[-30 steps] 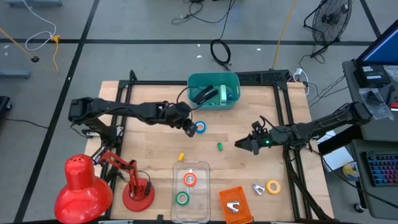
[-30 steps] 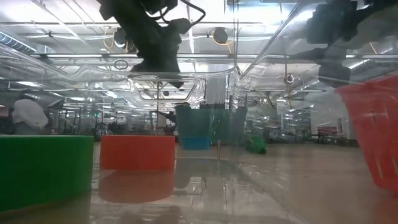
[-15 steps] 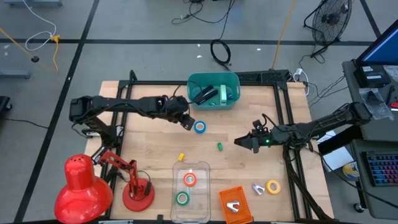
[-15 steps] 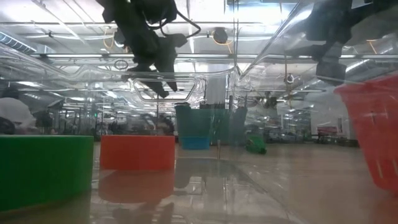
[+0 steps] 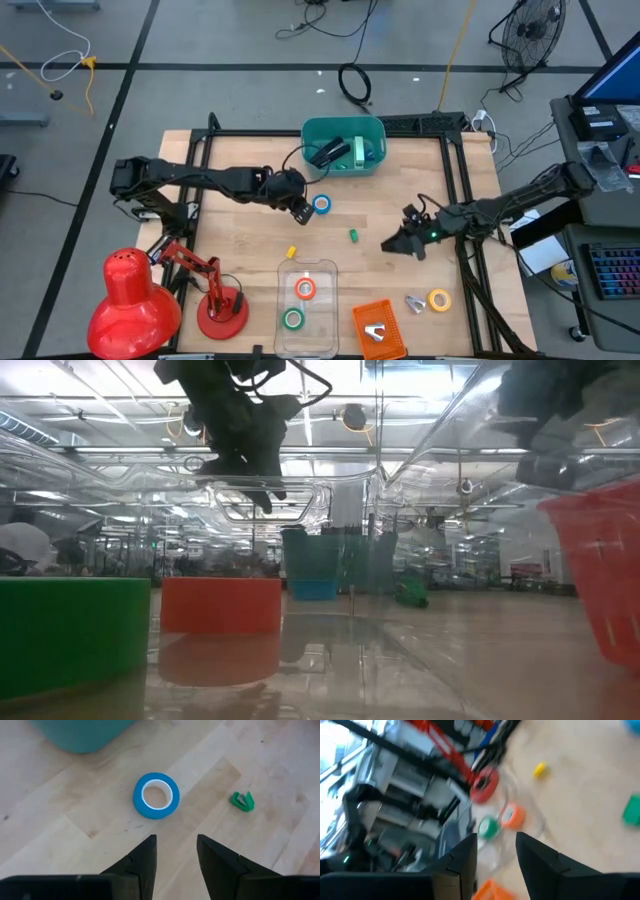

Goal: Pick and place Stapler, Stapler remover, tape
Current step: Put the green stapler into the green bin

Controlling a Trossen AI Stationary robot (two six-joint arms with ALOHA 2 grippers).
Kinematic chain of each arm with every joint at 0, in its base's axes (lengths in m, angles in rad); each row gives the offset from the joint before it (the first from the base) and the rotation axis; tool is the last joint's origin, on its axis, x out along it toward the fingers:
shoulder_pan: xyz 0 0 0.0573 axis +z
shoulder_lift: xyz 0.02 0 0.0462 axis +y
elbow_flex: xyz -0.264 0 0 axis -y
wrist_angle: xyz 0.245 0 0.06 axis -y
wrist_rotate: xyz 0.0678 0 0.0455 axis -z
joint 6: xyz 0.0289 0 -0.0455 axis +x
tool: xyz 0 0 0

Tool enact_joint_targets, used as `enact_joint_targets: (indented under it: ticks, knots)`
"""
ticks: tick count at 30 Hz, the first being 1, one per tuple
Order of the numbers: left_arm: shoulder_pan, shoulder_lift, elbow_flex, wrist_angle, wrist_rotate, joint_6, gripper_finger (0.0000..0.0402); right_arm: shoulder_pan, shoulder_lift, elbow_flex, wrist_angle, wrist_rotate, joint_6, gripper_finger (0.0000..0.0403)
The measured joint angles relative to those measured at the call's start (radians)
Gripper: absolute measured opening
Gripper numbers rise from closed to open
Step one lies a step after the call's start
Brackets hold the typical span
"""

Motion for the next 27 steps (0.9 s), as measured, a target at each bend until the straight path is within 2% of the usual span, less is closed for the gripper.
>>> enact_joint_targets:
  ticks: [3,7,13,15,20,27]
  knots:
    - [-0.015,0.0,0.0,0.0,-0.022,-0.013,0.014,0.065,0.0,0.022,-0.083,-0.01,0.035,0.0118]
    - [-0.031,0.0,0.0,0.0,-0.043,-0.027,0.014,0.165,0.003,0.117,-0.334,-0.004,0.042,0.0099]
    - [-0.048,0.0,0.0,0.0,-0.07,-0.032,0.014,0.227,0.058,0.306,-0.688,0.092,0.039,0.0083]
    - [-0.053,0.0,0.0,0.0,-0.086,-0.032,0.014,0.209,0.097,0.344,-0.756,0.124,0.02,0.0083]
    - [-0.053,0.0,0.0,0.001,-0.099,-0.043,0.014,0.089,0.217,0.365,-0.757,0.12,-0.033,0.0096]
    - [-0.065,0.0,0.0,0.001,-0.104,-0.07,0.014,-0.138,0.347,0.365,-0.691,-0.056,-0.123,0.0166]
